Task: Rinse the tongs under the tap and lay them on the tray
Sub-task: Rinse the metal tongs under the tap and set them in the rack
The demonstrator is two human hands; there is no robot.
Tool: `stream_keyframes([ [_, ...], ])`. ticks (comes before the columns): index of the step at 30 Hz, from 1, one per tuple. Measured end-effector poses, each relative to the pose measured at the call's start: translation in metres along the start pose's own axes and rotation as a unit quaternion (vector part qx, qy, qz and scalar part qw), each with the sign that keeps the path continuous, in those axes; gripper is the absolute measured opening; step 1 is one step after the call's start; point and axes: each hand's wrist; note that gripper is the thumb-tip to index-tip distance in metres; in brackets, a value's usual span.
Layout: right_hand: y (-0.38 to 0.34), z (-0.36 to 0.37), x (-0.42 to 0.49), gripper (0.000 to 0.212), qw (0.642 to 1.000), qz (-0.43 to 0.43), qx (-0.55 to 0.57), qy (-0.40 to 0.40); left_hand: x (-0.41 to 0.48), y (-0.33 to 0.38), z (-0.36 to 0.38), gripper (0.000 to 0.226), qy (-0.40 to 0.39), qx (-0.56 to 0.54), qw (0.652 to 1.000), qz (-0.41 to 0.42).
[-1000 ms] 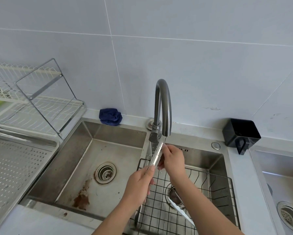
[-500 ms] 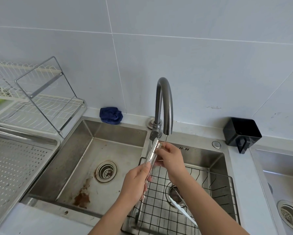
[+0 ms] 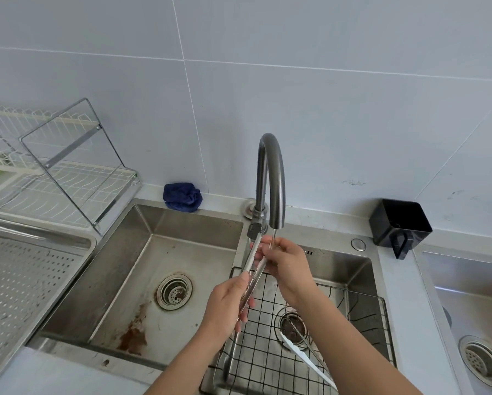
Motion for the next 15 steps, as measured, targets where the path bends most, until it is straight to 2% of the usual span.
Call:
stream_keyframes([
  [4, -0.008, 0.0, 0.0, 0.033, 0.996, 0.026, 0.08, 0.001, 0.004, 0.004, 0.002, 0.052, -0.002, -0.022, 1.0, 0.003],
  [7, -0.012, 0.002, -0.004, 0.027, 0.967, 0.069, 0.238, -0.066, 0.01, 0.007, 0.002, 0.057, -0.012, -0.06, 0.998, -0.015],
  [9, -0.012, 0.005, -0.007, 0.029, 0.948, 0.078, 0.294, -0.095, 0.012, 0.007, 0.003, 0.059, -0.023, -0.084, 0.996, -0.027],
  [13, -0.015, 0.009, -0.009, 0.045, 0.961, 0.091, 0.242, -0.099, 0.012, 0.004, 0.007, 0.063, -0.022, -0.1, 0.994, -0.044],
  [15, -0.018, 0.008, -0.012, 0.042, 0.968, 0.082, 0.215, -0.097, 0.013, 0.003, 0.008, 0.06, -0.011, -0.086, 0.995, -0.046],
])
Point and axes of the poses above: each hand's wrist, its own x-axis towards the middle knuckle, its own z-axis out of the palm, y = z × x, and after that the axes turned 1 degree about -y, right-handed
